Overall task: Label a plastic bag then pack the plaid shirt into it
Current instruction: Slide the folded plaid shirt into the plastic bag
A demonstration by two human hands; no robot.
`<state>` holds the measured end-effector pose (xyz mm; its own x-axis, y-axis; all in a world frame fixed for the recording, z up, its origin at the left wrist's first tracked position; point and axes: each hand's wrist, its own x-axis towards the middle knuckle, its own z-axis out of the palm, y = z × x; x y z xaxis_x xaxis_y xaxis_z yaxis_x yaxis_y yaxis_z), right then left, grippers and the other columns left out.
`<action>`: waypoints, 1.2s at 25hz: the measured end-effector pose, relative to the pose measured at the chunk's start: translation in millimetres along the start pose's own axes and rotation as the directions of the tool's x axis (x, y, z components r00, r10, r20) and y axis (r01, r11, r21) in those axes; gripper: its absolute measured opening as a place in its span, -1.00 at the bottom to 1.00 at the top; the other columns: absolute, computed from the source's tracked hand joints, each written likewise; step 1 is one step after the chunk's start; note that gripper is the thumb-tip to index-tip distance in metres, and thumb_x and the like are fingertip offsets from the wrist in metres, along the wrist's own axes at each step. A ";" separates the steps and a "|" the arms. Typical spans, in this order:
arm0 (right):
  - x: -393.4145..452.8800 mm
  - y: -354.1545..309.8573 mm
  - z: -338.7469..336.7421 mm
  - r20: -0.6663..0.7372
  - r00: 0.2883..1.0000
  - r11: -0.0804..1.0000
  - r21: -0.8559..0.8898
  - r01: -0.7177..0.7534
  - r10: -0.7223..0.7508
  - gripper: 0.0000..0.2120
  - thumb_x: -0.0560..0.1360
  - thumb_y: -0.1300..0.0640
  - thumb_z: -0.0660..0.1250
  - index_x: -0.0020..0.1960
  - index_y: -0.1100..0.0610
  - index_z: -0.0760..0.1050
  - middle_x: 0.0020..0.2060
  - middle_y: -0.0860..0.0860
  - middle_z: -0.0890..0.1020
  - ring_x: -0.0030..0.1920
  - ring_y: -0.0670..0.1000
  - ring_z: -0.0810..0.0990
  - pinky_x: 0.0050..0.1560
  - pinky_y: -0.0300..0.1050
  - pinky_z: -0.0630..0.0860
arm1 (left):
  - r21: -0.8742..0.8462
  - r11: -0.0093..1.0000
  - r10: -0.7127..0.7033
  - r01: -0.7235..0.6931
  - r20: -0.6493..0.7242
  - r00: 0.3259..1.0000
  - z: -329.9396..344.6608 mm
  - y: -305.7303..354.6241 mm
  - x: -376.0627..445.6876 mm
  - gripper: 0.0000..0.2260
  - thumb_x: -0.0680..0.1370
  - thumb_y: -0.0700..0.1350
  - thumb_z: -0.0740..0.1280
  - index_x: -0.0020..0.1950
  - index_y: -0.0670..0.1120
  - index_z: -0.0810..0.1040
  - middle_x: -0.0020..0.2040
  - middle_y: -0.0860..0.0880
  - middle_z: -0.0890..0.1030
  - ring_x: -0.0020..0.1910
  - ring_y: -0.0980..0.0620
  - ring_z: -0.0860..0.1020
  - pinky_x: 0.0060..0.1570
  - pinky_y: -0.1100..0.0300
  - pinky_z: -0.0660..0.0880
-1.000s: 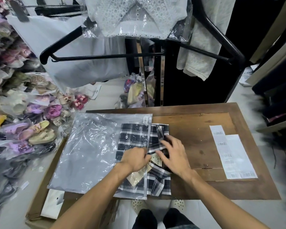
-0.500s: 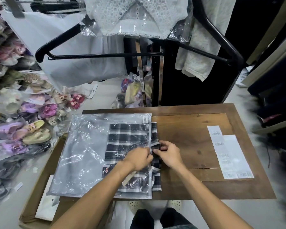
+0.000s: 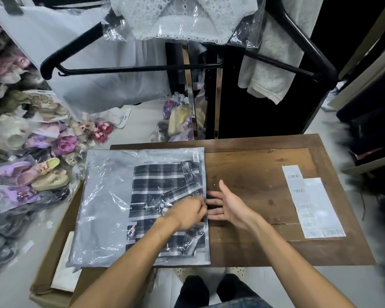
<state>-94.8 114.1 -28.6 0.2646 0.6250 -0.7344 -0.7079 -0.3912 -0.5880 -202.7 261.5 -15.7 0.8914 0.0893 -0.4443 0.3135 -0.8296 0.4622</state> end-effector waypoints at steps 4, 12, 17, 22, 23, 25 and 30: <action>7.9 -0.9 -10.3 0.031 0.999 0.995 0.095 0.012 -0.015 -0.20 0.60 -0.43 -0.06 0.60 0.12 0.22 0.29 0.23 0.60 0.20 0.30 0.67 0.17 0.15 0.65 | -0.003 1.000 -0.009 0.009 -0.044 0.999 -4.2 -0.3 0.2 -0.79 0.67 0.01 0.12 -0.09 -0.04 0.41 -0.04 -0.12 0.63 -0.16 -0.05 0.48 -0.18 0.09 0.36; 22.4 2.7 2.5 0.321 0.945 0.968 0.213 -0.136 0.062 -0.03 0.45 -0.60 -0.17 0.50 0.05 0.42 -0.01 0.20 0.69 -0.04 0.18 0.72 0.00 0.21 0.63 | -0.094 0.995 0.018 -0.020 -0.026 0.999 -1.0 7.5 1.0 -0.81 0.67 -0.06 0.16 -0.11 -0.07 0.39 -0.10 -0.17 0.61 -0.16 -0.13 0.56 -0.13 0.00 0.48; 38.3 1.6 9.7 0.358 0.928 0.946 0.256 -0.199 0.098 0.05 0.38 -0.64 -0.18 0.40 0.09 0.56 0.06 0.27 0.52 -0.01 0.19 0.56 0.26 0.39 0.50 | -0.051 0.998 0.024 -0.025 -0.018 1.000 -5.4 10.7 3.0 -0.80 0.65 -0.04 0.16 -0.14 -0.07 0.39 -0.08 -0.20 0.64 -0.16 -0.15 0.59 -0.12 -0.02 0.52; 45.8 -0.9 8.7 0.374 0.921 0.943 0.251 -0.217 0.112 0.05 0.37 -0.65 -0.15 0.45 0.07 0.51 -0.11 0.22 0.64 -0.20 0.10 0.62 0.00 0.16 0.66 | -0.058 0.998 -0.019 0.019 0.000 1.000 -5.9 10.8 3.7 -0.79 0.64 -0.03 0.17 -0.16 -0.07 0.42 -0.19 -0.08 0.58 -0.25 -0.09 0.57 -0.19 -0.01 0.53; 46.6 -2.0 5.7 0.376 0.920 0.950 0.234 -0.209 0.109 0.04 0.40 -0.64 -0.14 0.47 0.09 0.48 -0.22 0.14 0.62 -0.23 0.08 0.62 -0.08 0.12 0.66 | -0.073 0.997 -0.030 0.030 0.005 1.000 -6.0 10.0 4.7 -0.78 0.64 -0.03 0.19 -0.16 -0.08 0.44 -0.20 -0.08 0.59 -0.25 -0.08 0.57 -0.19 0.00 0.53; 48.3 -7.0 -1.5 0.341 0.935 0.975 0.155 -0.160 0.100 -0.01 0.46 -0.59 -0.11 0.49 0.14 0.43 -0.18 0.11 0.60 -0.18 0.08 0.60 -0.11 0.04 0.63 | -0.106 0.993 -0.052 0.054 0.023 0.998 -9.8 7.8 8.3 -0.75 0.63 -0.02 0.22 -0.16 -0.12 0.51 -0.22 -0.09 0.63 -0.29 -0.03 0.58 -0.20 0.01 0.55; 61.6 -40.5 -22.8 0.034 0.990 0.987 0.089 0.132 -0.136 -0.38 0.66 -0.28 0.11 0.42 0.21 0.42 0.12 0.24 0.70 0.05 0.11 0.74 0.02 -0.07 0.67 | -0.180 0.975 -0.134 0.131 -0.003 0.991 -43.8 -5.6 29.3 -0.73 0.63 0.08 0.23 -0.16 0.06 0.65 -0.22 0.07 0.72 -0.24 0.06 0.69 -0.18 0.17 0.59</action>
<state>-35.0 153.1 -57.8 0.3358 0.6951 -0.6357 -0.7219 -0.2436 -0.6476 -164.0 293.0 2.3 0.8423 0.2011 -0.5002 0.4815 -0.6978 0.5302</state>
